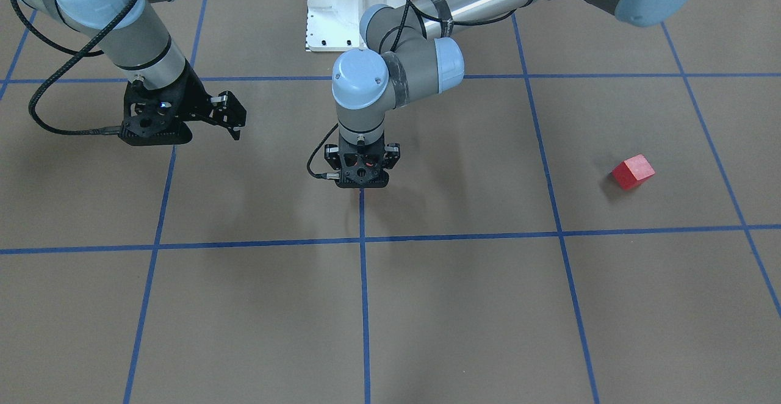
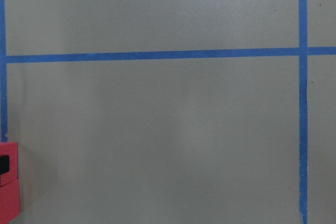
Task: Form red blocks into L shape at center
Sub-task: 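Lower the cube against the center cube, farther from the robot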
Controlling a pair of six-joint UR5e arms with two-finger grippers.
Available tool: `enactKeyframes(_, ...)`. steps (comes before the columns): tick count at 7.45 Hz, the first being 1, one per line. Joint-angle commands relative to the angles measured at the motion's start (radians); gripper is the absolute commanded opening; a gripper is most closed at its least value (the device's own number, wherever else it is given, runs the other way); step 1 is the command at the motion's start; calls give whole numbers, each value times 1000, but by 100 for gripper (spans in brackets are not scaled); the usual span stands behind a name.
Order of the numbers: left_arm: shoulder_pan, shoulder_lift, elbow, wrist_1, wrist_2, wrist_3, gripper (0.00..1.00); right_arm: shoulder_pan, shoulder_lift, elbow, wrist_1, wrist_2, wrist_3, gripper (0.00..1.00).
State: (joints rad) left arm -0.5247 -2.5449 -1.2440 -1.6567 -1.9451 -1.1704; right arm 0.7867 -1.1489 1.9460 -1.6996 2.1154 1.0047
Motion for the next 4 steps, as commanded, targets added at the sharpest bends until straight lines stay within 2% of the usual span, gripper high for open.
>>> enactKeyframes(1, 0, 0, 0, 0, 0, 0, 1, -1, 0, 1, 0, 0, 0, 100)
enactKeyframes(3, 0, 2, 0, -2, 3, 0, 90, -1, 0, -1, 0, 0, 0, 100)
enactKeyframes(4, 5, 2, 0, -2, 21, 0, 100, -1, 0, -2, 0, -2, 0, 100)
